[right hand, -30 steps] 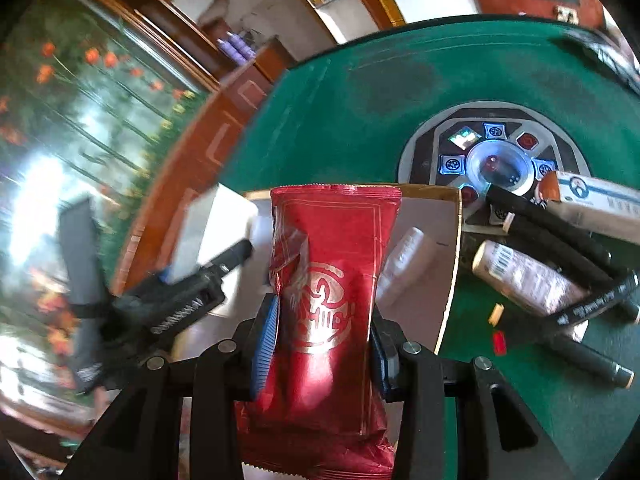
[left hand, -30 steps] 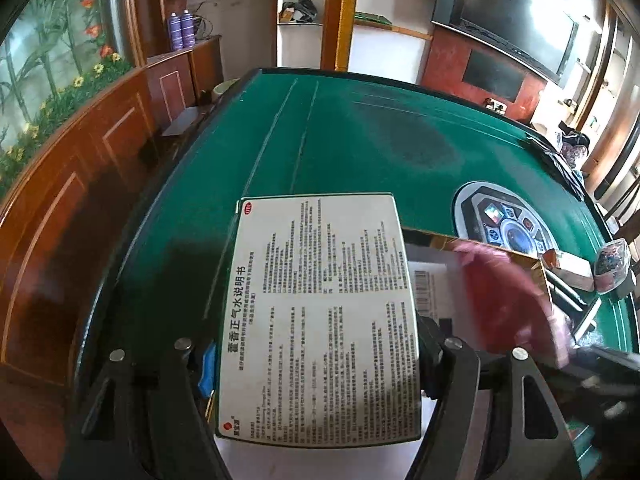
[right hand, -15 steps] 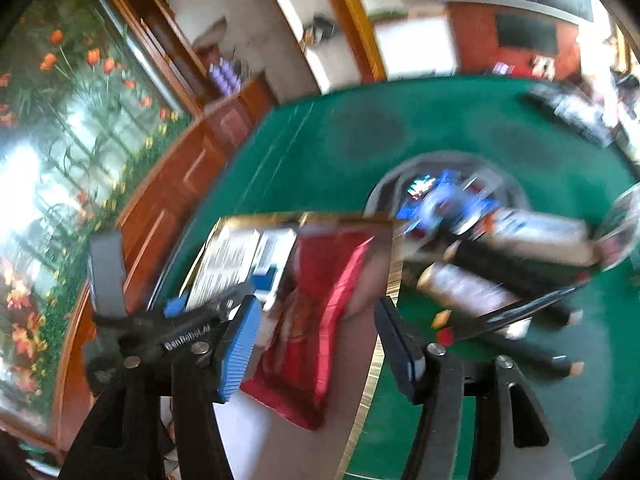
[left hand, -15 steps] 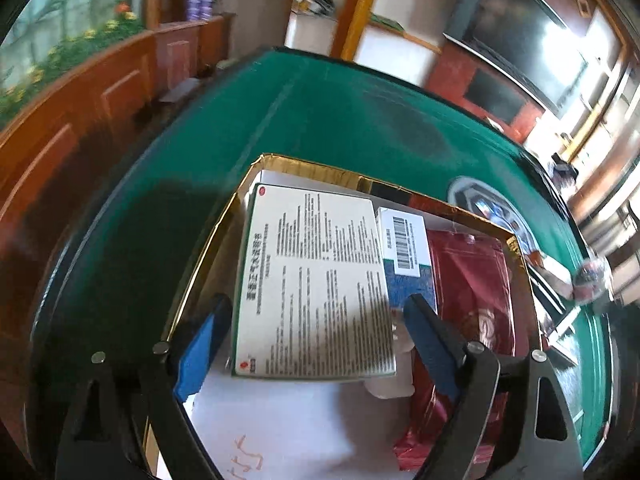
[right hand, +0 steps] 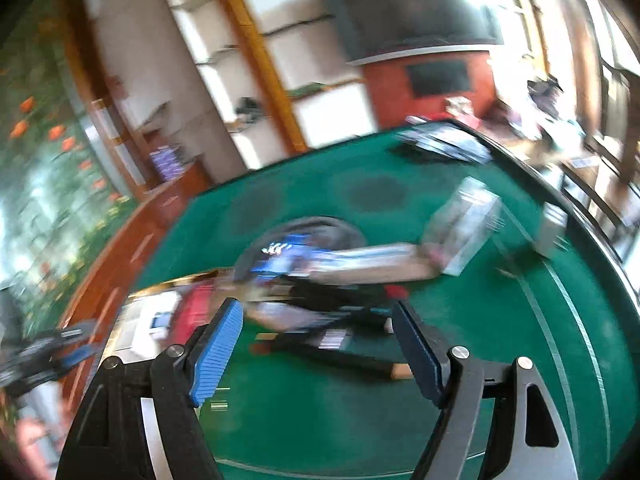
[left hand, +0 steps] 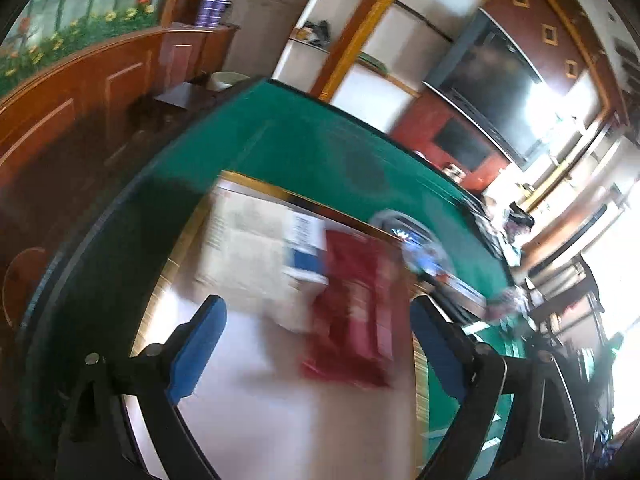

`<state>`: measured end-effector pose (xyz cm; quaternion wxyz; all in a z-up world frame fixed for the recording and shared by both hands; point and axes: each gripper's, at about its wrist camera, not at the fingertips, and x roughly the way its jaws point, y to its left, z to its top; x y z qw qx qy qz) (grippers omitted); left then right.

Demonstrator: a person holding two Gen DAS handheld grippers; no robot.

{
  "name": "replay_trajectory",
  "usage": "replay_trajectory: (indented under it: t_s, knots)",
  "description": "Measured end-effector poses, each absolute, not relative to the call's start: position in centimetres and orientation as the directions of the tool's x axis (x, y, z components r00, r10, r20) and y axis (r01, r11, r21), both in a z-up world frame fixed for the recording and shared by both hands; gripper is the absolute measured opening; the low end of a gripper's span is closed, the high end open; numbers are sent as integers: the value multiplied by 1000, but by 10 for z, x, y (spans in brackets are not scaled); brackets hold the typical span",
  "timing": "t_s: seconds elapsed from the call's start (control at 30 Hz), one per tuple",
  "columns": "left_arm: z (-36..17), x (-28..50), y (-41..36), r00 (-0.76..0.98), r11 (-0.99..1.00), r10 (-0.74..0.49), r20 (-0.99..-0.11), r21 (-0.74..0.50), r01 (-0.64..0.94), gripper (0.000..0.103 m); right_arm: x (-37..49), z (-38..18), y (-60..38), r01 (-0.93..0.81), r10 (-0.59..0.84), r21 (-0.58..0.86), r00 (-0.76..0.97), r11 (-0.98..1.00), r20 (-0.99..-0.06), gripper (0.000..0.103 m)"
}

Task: Organize objects
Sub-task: 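Reach and close the left tool on a black marker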

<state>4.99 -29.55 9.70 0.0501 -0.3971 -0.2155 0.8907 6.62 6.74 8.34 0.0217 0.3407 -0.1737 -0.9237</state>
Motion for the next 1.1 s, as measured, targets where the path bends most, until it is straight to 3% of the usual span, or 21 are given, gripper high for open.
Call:
replay_trajectory:
  t_s: [0.17, 0.37, 0.53, 0.73, 0.9, 1.1]
  knots:
    - [110, 61, -200, -670, -927, 311, -674, -370, -58, 96, 37, 59, 124, -149, -152, 390, -751, -909, -642, 81]
    - [84, 34, -102, -610, -964, 263, -748, -235, -127, 96, 10, 66, 169, -144, -108, 352, -788, -925, -606, 81]
    - [47, -16, -56, -572, -995, 97, -815, -70, -69, 96, 14, 65, 213, -232, -59, 397, -798, -888, -599, 81]
    - [21, -83, -43, -585, -986, -154, -796, 162, 39, 96, 22, 70, 218, -229, -75, 439, -815, -869, -574, 81]
    - [4, -80, -44, -451, -998, 56, -891, -44, -37, 97, 19, 74, 202, -176, -108, 420, -814, -890, -571, 81]
    - [0, -18, -1, -408, -952, 159, -899, -30, -304, 99, 19, 69, 198, -173, -116, 412, -800, -895, -588, 81]
